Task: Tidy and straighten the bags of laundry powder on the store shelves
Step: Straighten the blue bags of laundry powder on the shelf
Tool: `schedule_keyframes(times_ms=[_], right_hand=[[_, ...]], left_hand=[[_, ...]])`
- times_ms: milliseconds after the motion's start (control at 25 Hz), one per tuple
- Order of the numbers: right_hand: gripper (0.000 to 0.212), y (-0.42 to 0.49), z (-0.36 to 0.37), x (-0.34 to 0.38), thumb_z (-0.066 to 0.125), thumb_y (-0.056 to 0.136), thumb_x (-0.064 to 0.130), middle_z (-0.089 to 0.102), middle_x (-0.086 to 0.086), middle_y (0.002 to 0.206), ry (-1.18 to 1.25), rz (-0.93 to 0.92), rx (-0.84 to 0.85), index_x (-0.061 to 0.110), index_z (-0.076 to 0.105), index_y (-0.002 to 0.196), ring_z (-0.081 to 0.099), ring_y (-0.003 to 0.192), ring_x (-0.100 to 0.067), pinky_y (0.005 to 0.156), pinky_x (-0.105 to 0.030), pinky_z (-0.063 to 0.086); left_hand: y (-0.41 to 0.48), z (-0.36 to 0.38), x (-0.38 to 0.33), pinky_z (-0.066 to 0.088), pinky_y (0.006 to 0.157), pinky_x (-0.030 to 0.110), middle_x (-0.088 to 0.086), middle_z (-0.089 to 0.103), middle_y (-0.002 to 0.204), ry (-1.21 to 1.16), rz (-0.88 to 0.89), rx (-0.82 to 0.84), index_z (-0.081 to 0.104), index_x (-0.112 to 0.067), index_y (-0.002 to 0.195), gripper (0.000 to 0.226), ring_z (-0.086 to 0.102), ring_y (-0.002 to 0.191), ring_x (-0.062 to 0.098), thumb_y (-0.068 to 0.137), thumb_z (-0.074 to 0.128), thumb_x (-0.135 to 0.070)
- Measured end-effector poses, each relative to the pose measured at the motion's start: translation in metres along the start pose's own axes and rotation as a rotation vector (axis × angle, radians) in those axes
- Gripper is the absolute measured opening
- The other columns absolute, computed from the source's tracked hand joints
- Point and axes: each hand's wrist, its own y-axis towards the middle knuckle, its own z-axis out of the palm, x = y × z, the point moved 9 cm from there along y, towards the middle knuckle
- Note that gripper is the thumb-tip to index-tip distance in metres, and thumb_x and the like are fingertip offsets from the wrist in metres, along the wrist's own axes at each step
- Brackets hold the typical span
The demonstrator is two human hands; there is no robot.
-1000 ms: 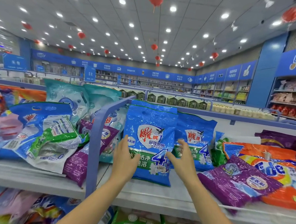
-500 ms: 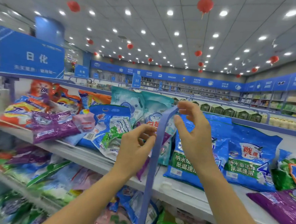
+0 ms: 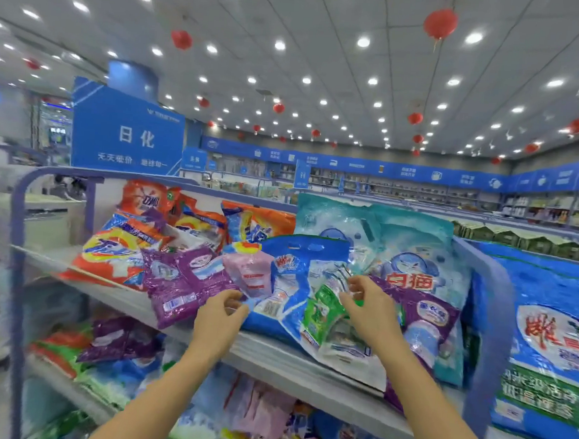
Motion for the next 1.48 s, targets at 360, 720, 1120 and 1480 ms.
schedule_keyframes(times_ms=[360, 720, 1120, 1480], right_hand=[[0.057, 0.134, 0.073, 0.030, 0.062, 0.087, 0.035, 0.046, -0.006, 0.139, -0.349, -0.075, -0.123, 0.015, 0.043, 0.136, 0.036, 0.130, -0.025, 0.107, -0.036, 0.028], [0.029, 0.152, 0.126, 0.031, 0.057, 0.090, 0.040, 0.067, -0.007, 0.100, -0.825, -0.113, 0.083, 0.017, 0.061, 0.107, 0.058, 0.099, -0.027, 0.089, -0.034, 0.031], [0.014, 0.137, 0.035, 0.030, 0.059, 0.081, -0.004, 0.065, -0.007, 0.074, -0.033, -0.068, -0.504, 0.008, 0.065, 0.085, 0.053, 0.067, -0.020, 0.063, -0.033, 0.036], [0.023, 0.167, -0.006, 0.079, 0.046, 0.097, 0.013, 0.056, 0.006, 0.056, 1.147, -0.012, -0.487, 0.014, 0.049, 0.074, 0.051, 0.052, -0.009, 0.052, -0.023, 0.046]], left_hand=[[0.061, 0.037, 0.014, 0.038, 0.093, 0.019, -0.006, 0.057, 0.126, 0.191, 0.331, 0.299, 0.051, -0.020, 0.129, 0.042, 0.053, 0.113, 0.009, 0.089, 0.058, -0.028], [0.085, 0.058, 0.018, -0.006, 0.114, 0.053, 0.003, 0.010, 0.158, 1.058, 0.612, 0.341, 0.018, -0.026, 0.147, 0.062, 0.004, 0.145, 0.021, 0.095, 0.028, -0.056], [0.095, 0.044, 0.021, 0.036, 0.096, 0.047, -0.001, 0.072, 0.100, 0.731, 0.672, 0.160, 0.072, -0.023, 0.099, 0.054, 0.068, 0.093, 0.019, 0.076, 0.038, -0.058], [0.105, 0.061, 0.011, 0.052, 0.080, 0.029, 0.011, 0.065, 0.109, -0.833, -0.162, 0.547, 0.062, -0.016, 0.101, 0.033, 0.065, 0.092, 0.017, 0.091, 0.040, -0.038]])
